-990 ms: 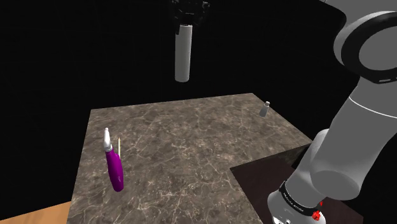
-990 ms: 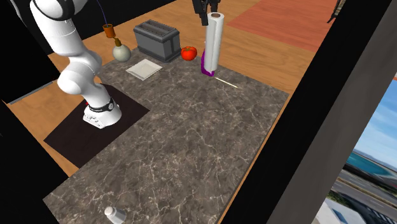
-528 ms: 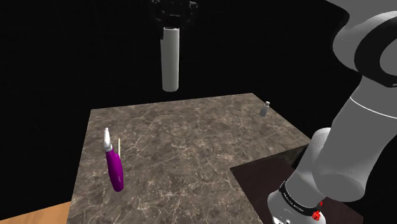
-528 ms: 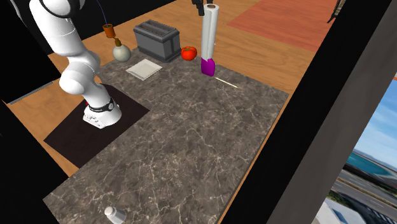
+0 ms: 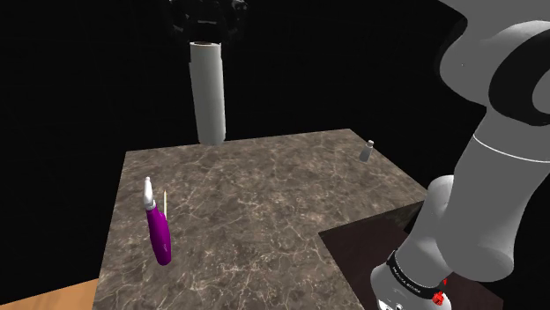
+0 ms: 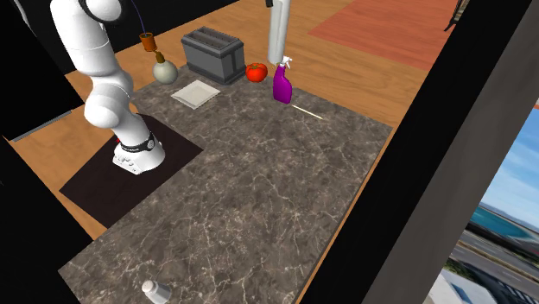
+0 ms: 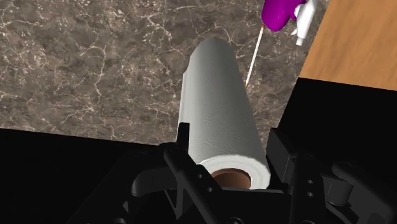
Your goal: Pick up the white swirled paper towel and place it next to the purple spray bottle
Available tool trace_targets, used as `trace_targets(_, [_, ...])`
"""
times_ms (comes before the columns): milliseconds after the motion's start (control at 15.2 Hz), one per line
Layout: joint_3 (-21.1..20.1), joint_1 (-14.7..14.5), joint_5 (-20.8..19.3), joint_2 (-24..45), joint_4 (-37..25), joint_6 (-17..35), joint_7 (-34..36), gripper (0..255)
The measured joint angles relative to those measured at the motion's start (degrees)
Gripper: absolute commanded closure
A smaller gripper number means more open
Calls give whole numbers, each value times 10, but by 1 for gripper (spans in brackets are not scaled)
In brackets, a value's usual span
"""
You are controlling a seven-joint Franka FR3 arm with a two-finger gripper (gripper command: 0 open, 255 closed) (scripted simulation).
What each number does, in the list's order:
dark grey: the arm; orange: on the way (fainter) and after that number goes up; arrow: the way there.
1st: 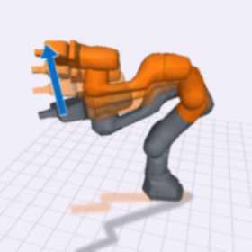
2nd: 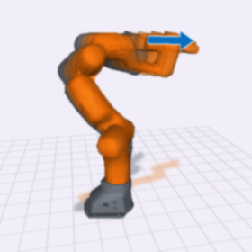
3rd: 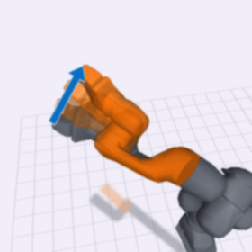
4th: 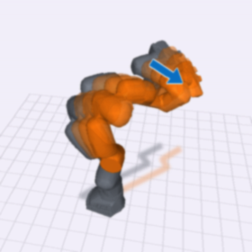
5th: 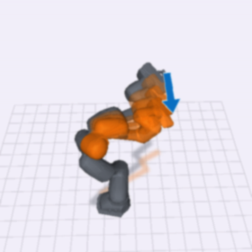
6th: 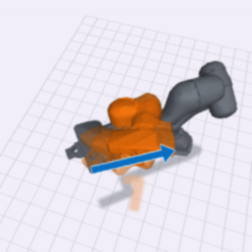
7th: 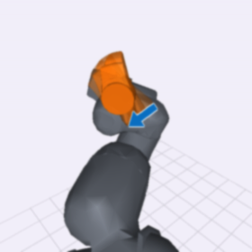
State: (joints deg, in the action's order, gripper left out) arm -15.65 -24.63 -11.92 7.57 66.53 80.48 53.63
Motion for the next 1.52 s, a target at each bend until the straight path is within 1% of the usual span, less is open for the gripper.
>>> trace_targets(132, [-12, -21, -12, 21, -33, -17, 26, 255])
trace_targets(198, [-17, -30, -17, 28, -39, -20, 39, 255])
trace_targets(330, [-28, -55, -30, 52, -76, -39, 65, 255])
trace_targets(462, [-38, -89, -52, 96, -138, -65, 91, 255])
trace_targets(528, [-40, -94, -54, 99, -140, -66, 97, 255])
trace_targets(660, [-42, -92, -49, 86, -107, -47, 106, 255])
trace_targets(1122, [-41, -71, -27, 37, 21, 34, 115, 255])
trace_targets(1518, [-38, -60, -15, 9, 109, 96, 120, 255])
